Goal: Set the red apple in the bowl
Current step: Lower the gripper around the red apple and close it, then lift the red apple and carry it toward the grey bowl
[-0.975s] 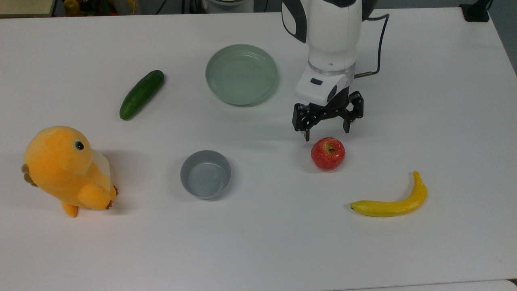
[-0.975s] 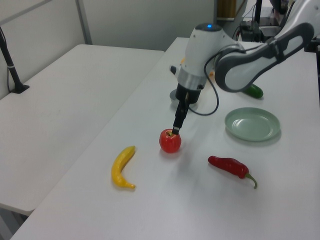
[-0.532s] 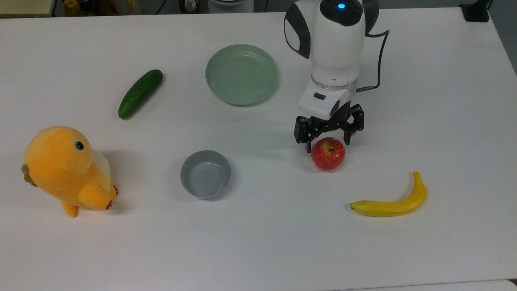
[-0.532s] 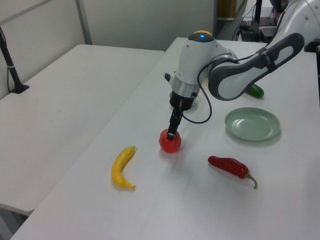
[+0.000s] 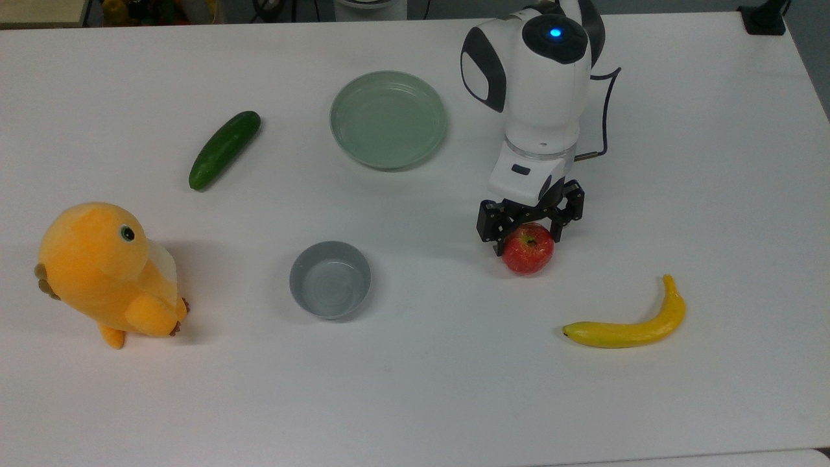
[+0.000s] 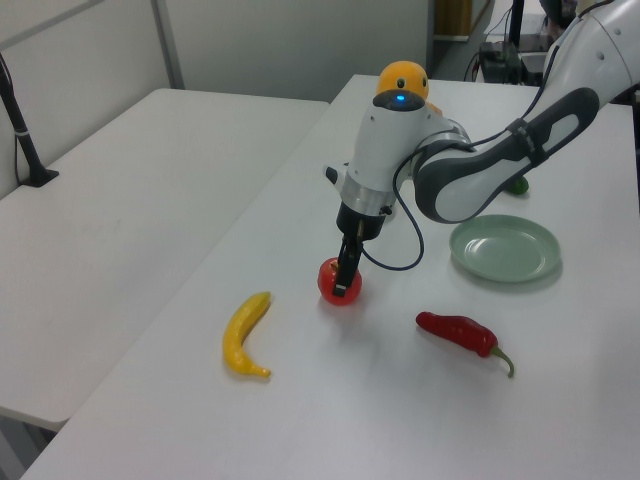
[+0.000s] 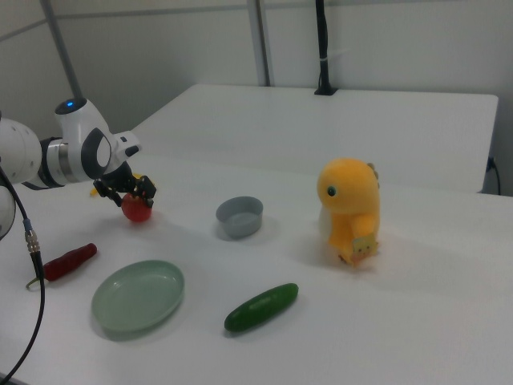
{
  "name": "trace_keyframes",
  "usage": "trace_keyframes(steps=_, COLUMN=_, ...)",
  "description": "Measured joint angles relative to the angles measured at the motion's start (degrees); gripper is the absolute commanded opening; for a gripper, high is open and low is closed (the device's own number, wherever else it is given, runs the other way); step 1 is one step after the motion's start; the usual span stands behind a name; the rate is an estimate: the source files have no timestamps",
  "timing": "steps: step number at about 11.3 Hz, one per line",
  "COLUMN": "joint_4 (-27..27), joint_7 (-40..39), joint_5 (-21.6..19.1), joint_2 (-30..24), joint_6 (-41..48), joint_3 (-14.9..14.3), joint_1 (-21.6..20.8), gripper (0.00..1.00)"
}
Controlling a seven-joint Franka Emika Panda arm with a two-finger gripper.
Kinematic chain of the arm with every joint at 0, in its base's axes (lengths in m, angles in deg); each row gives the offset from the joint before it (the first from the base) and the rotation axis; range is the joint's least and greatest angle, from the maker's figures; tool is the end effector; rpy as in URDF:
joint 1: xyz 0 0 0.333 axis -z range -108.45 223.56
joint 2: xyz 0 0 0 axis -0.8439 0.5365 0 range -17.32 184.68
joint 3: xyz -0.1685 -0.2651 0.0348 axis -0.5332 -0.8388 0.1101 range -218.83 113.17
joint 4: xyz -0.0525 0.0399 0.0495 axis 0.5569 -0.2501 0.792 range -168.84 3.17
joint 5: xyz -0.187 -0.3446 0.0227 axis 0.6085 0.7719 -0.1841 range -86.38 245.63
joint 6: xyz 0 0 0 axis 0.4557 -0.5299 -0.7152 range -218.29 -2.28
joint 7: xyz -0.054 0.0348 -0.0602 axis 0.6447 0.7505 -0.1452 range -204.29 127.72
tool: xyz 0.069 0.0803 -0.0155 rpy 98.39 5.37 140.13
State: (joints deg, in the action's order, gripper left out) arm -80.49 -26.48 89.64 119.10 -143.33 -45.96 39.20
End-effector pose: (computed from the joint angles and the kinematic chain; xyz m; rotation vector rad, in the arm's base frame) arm 0.6694 0.2976 0.3281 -3.0330 -0.4876 -0.4755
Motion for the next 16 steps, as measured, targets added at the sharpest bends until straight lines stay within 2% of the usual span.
trace_keyframes(steps=8, joint_4=0.6, joint_7=2.1, joint_5=2.2, joint_2=-0.1, joint_6=0.0, joint_3=0.1, joint_1=0.7, gripper=0.22)
trace_keyframes(steps=12, joint_4=1.6, joint_7=2.2, joint_5=2.6, joint_2=-2.1, joint_6=0.0, joint_3=0.1, joint_1=4.8, gripper=0.22)
trace_keyframes(steps=16, joint_4=1.5, joint_7=2.1, joint_5=2.7, joint_2=-6.4, joint_6=0.0, joint_3=-0.9, joint_1=10.8, gripper=0.22)
